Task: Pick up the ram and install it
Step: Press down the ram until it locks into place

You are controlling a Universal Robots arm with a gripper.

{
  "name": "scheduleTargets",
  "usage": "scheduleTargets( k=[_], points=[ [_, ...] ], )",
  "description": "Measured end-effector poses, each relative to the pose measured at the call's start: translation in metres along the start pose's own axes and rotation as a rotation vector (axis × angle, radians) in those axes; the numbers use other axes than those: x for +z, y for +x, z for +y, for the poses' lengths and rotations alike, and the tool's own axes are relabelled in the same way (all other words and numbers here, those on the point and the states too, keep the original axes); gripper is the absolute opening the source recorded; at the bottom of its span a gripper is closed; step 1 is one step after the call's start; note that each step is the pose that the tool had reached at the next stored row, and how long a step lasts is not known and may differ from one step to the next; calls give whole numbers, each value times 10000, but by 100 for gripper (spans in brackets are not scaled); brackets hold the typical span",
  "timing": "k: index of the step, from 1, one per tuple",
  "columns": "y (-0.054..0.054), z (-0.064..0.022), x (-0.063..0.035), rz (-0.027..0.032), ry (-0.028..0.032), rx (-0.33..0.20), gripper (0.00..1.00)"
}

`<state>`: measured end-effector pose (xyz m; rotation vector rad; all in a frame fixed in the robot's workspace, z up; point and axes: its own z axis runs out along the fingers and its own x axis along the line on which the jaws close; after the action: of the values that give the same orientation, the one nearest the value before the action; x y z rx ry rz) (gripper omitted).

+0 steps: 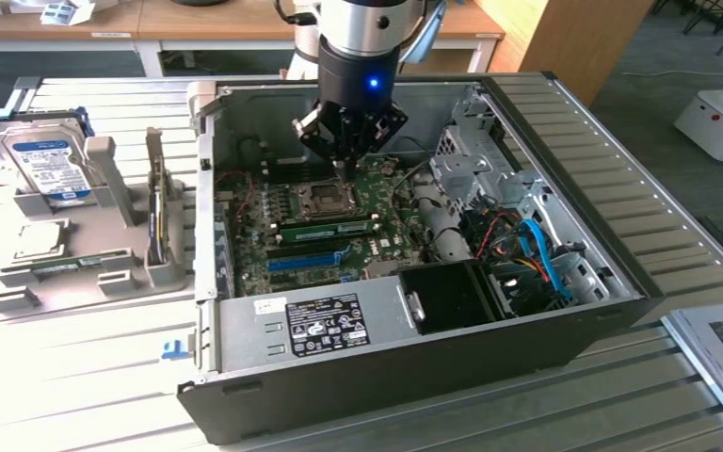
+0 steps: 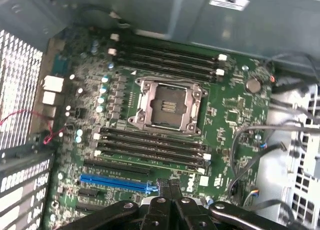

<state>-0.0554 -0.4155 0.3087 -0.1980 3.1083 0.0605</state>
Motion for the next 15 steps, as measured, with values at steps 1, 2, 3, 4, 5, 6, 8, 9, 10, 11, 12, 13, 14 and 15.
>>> scheduleTargets(
  k=[1,2,3,4,5,6,8,9,10,11,12,13,14,15],
  points=[
    [0,0,1,-7,5,181,10],
    [0,0,2,-13,11,360,10],
    [0,0,3,-20,16,540,10],
    [0,0,4,-27,21,716,10],
    [0,0,5,-32,25,872,10],
    [0,0,5,-33,26,921,10],
    [0,0,5,-34,27,925,10],
    [0,0,5,-34,27,926,10],
    [0,0,5,-34,26,926,10],
    [0,0,5,-34,27,926,10],
    [0,0,5,-34,26,932,10],
    [0,0,5,-35,27,949,10],
    [0,0,5,-36,28,974,10],
    [0,0,5,-37,29,1000,10]
  ],
)
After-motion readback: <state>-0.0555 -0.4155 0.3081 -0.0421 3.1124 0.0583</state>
